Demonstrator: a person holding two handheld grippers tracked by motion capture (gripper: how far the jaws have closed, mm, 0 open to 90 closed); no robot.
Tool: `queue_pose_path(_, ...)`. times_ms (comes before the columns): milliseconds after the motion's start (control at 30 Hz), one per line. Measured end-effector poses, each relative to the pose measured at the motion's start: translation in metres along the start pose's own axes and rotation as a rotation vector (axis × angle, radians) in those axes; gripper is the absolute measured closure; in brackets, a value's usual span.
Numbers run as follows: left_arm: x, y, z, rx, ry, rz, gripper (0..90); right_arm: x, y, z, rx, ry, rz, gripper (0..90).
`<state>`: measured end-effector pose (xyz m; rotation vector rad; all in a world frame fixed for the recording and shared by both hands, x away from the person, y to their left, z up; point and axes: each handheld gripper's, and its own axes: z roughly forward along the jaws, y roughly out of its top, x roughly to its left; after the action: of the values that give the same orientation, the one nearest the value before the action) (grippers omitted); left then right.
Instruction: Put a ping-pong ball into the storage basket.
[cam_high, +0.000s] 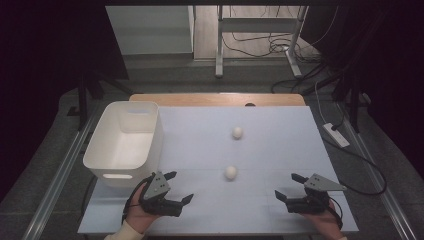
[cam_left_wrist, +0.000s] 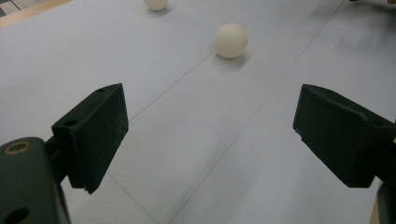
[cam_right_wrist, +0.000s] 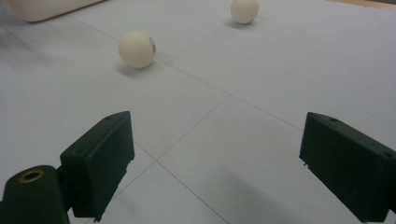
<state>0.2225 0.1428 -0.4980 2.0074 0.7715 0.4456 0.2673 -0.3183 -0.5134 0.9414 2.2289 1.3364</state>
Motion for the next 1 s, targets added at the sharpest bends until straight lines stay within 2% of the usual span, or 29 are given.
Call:
queue_pose_path(433, -0.002, 0.008, 0.003, 0.007, -0.007, 0.016, 11.7, 0.0, 0.0, 0.001, -0.001, 0.002, -0.001, 10.0)
queue_pose_path(1000, -0.003, 0.024, 0.009, 0.008, -0.01, 0.007, 11.4, -0.001, 0.0, 0.001, -0.004, 0.0, 0.004, 10.1)
